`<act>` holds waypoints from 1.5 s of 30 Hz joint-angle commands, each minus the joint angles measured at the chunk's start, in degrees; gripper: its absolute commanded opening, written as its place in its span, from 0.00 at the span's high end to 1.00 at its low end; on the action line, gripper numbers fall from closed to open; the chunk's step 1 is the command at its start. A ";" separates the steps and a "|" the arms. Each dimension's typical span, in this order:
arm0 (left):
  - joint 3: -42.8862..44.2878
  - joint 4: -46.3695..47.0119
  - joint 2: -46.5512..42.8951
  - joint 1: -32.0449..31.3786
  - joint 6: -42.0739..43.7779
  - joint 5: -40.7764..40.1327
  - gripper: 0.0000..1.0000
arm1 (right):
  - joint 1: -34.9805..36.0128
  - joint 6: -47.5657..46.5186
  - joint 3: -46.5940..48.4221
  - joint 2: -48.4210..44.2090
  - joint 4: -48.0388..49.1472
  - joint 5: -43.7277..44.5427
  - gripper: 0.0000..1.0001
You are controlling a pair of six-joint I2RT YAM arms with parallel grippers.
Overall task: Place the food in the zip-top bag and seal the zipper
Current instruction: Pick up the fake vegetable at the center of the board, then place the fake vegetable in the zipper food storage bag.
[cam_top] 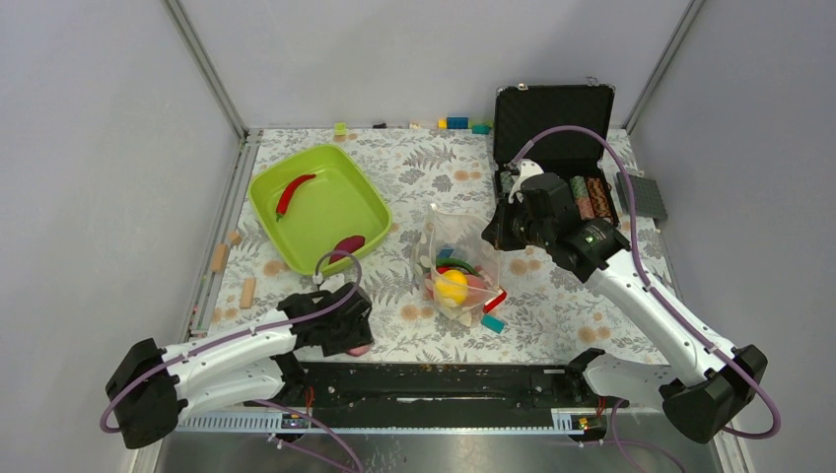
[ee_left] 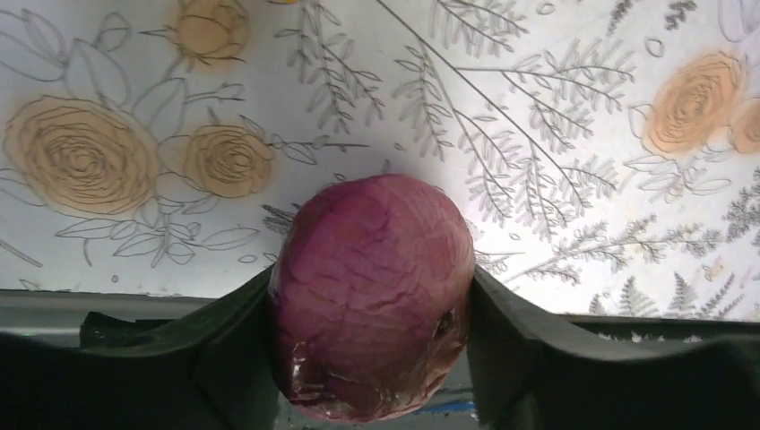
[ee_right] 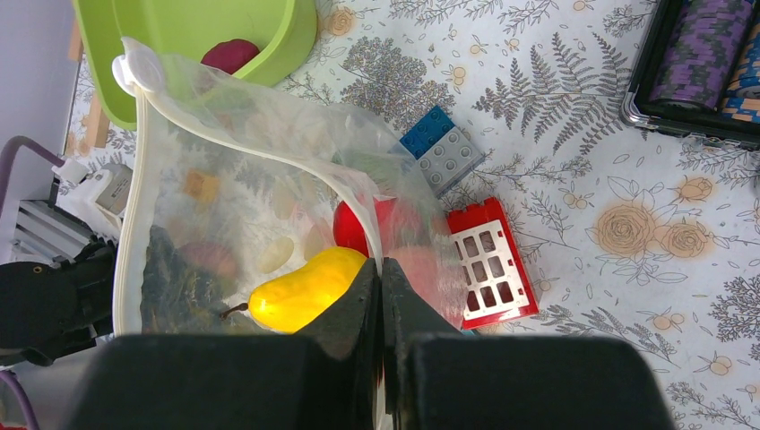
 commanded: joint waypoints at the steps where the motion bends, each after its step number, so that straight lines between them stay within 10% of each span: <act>1: 4.08 4.30 -0.03 0.16 2.53 3.41 0.57 | -0.41 -0.81 0.00 -1.17 1.65 0.37 1.00; 10: 29.29 3.23 -0.52 0.23 15.96 -7.12 0.71 | -0.38 -0.80 -0.72 -1.64 2.33 -0.55 1.00; 15: 42.32 21.63 6.72 0.16 29.49 4.79 0.70 | -0.40 -0.85 -1.00 -2.06 2.38 -2.08 1.00; 22: 60.42 16.00 24.37 0.21 34.41 14.81 0.64 | -0.39 -1.18 -1.65 -3.62 2.36 -0.59 0.99; 27: 62.80 13.93 27.03 0.23 36.37 18.03 0.03 | -0.38 -1.64 -1.58 -3.50 2.35 0.17 0.98; 37: 64.13 8.71 22.48 2.78 39.01 2.75 0.01 | -0.43 -2.50 -1.34 -3.49 1.74 1.78 0.96; 45: 54.74 15.34 25.48 30.53 42.12 3.90 0.01 | -0.47 -3.25 -1.23 -2.70 1.43 1.62 0.96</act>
